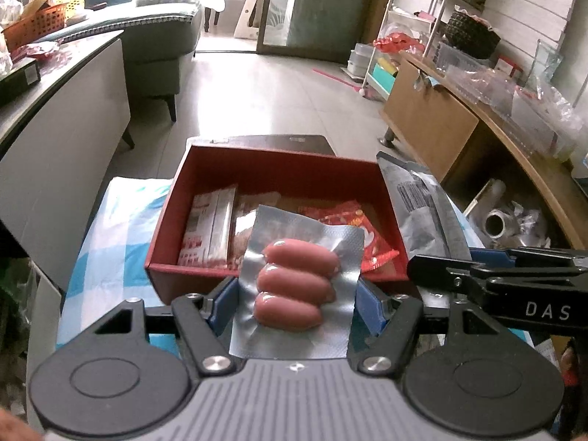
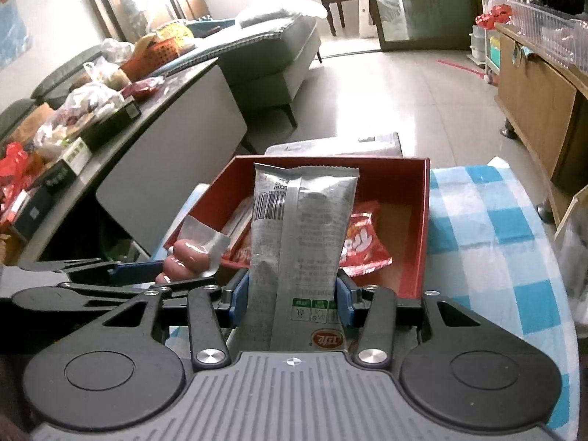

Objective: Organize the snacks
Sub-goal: 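Carry the sausage pack and bar pack over the red box with both grippers, then lower both packs into the red box and open both grippers, then grasp the green Kaprons wafer with the left gripper while the right reaches the duck pouch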

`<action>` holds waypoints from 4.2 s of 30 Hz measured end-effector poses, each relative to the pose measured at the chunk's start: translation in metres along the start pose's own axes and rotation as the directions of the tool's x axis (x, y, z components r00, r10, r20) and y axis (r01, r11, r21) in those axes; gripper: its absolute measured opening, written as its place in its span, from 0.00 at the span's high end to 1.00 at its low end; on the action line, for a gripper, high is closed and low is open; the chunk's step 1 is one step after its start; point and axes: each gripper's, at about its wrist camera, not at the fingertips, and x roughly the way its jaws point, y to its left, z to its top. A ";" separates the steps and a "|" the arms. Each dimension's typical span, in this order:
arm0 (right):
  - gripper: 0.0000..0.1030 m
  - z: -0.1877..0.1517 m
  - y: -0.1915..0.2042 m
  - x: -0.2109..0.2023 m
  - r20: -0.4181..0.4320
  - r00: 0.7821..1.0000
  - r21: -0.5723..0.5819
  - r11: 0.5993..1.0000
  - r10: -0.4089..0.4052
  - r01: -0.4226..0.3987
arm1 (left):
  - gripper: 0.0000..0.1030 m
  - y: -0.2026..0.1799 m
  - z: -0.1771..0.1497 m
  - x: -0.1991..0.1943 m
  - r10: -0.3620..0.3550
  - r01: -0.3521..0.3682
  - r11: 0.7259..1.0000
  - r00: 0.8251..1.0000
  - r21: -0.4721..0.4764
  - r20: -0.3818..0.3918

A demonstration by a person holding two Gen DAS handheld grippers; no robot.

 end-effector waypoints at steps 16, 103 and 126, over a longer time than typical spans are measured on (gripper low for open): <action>0.46 0.033 -0.019 0.033 0.001 0.999 0.008 0.999 -0.038 0.038 | 0.39 0.000 0.034 0.039 0.058 -0.058 0.998 0.998 0.002 0.025; 0.34 0.015 0.015 0.034 -0.054 0.996 -0.123 0.991 -0.068 0.060 | 0.38 -0.001 0.001 0.015 0.215 -0.215 0.976 0.977 0.043 0.019; 0.24 -0.034 0.003 0.010 -0.128 0.987 -0.081 0.993 -0.092 0.082 | 0.32 0.004 -0.049 -0.001 0.194 -0.190 0.980 0.979 0.056 -0.067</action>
